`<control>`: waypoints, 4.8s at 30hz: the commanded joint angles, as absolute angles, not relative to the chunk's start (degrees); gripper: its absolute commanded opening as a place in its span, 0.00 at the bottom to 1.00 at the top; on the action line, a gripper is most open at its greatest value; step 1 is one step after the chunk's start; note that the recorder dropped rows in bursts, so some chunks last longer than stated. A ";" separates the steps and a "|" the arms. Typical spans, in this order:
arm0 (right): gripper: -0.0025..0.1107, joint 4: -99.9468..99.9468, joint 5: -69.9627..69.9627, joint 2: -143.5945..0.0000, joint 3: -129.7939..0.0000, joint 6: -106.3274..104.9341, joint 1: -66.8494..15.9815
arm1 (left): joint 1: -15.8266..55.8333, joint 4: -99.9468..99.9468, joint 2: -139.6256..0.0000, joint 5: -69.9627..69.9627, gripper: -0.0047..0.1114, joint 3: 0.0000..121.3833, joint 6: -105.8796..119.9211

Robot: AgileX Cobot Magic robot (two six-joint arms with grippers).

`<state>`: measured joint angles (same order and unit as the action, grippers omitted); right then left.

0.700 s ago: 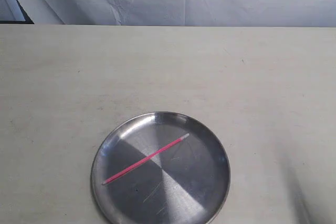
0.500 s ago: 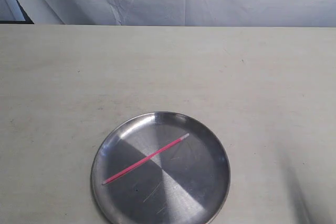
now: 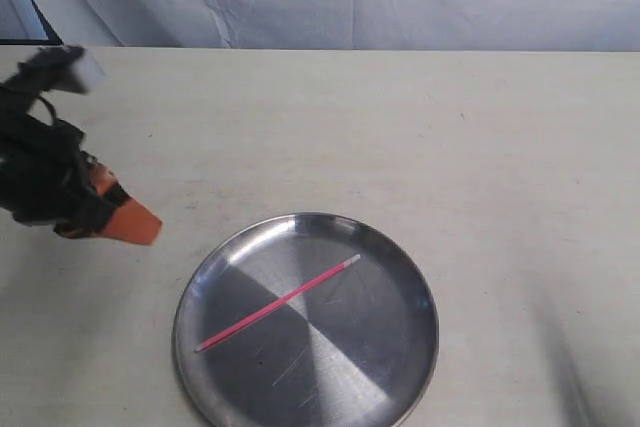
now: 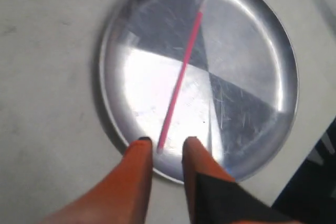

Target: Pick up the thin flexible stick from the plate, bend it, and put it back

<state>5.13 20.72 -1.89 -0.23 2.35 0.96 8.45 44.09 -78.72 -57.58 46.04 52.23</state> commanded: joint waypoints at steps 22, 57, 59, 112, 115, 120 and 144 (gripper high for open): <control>0.02 5.03 20.16 -1.50 0.00 2.09 1.25 | 38.38 28.94 -100.00 -35.05 0.47 46.37 47.43; 0.02 5.03 20.16 -1.50 0.00 2.24 1.25 | 38.38 19.97 -106.65 -40.57 0.53 52.86 35.98; 0.02 5.03 20.16 -1.50 0.00 2.24 1.25 | 38.38 19.62 -106.66 -40.22 0.53 52.86 35.98; 0.02 -2.68 18.43 -1.50 0.00 2.01 1.25 | 38.47 44.66 -86.68 -45.39 0.04 54.83 54.01; 0.02 -0.69 18.39 -1.50 0.00 2.11 1.25 | 38.47 44.94 -86.68 -45.00 0.04 54.83 54.12; 0.02 -1.18 18.30 -1.50 0.00 2.10 1.25 | 38.47 44.94 -86.68 -45.00 0.04 54.83 54.12; 0.02 -53.68 8.07 -1.50 -3.96 2.09 1.25 | 38.47 45.43 -86.68 -45.59 0.04 54.83 54.83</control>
